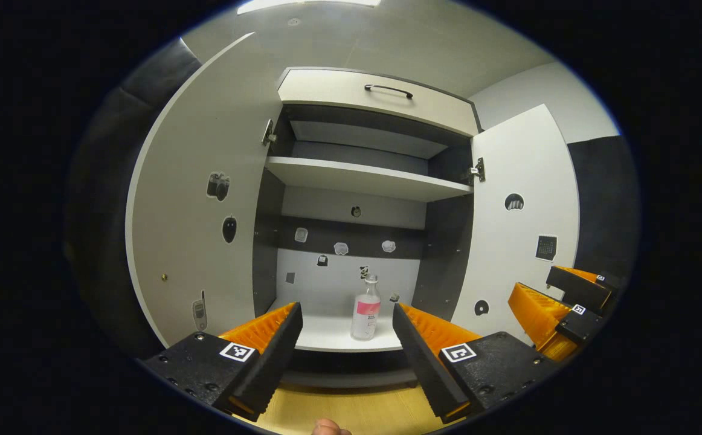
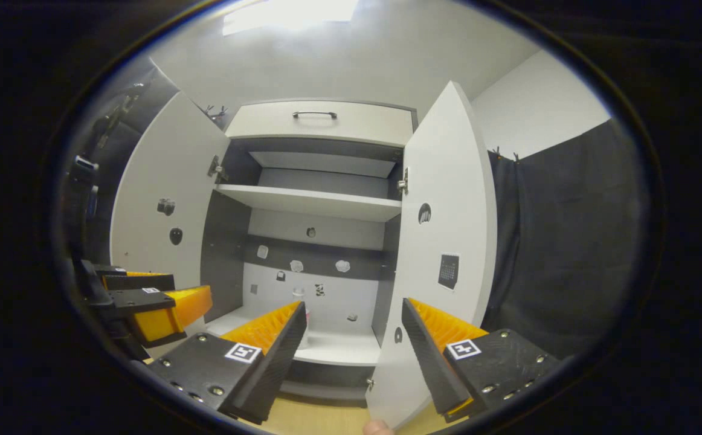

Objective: Grasp the bottle in the cabinet with the left hand and place it on the coaster, then close the right door with the right hand and the left door with the left hand.

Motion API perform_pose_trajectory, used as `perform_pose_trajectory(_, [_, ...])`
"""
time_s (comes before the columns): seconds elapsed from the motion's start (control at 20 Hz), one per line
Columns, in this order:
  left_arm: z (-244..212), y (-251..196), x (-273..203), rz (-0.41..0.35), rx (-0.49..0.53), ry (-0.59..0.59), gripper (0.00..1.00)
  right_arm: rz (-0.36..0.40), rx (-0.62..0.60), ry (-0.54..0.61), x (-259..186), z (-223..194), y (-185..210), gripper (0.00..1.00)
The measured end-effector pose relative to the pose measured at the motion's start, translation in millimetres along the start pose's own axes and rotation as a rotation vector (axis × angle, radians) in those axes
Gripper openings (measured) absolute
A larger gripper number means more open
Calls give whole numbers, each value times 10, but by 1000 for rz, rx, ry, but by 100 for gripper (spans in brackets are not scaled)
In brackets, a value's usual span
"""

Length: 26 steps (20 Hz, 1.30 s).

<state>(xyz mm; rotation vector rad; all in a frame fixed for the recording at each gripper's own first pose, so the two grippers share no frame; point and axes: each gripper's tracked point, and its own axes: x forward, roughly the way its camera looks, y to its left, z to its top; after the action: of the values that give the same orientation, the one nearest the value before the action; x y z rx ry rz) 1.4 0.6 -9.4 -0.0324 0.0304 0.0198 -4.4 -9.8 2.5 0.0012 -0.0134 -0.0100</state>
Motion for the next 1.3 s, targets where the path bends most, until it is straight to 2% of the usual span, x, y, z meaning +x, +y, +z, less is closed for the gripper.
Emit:
perform_pose_trajectory(0.3, [-90,-90,284,-29,16,15,96,-2,17,-2,-73,31,-52,93])
perform_pose_trajectory(0.55, [-256,-209,750,-67,21,54,96,-48,25,-15,-197,102,-246,96])
perform_pose_trajectory(0.6, [-282,-221,855,-69,23,59,96,-66,23,-13,-232,98,-313,93])
perform_pose_trajectory(1.05, [-535,-395,1855,-78,89,95,97,-305,-33,3,-608,78,-1084,96])
perform_pose_trajectory(1.3, [-662,-379,2352,-38,112,103,97,-418,-65,39,-760,9,-1442,96])
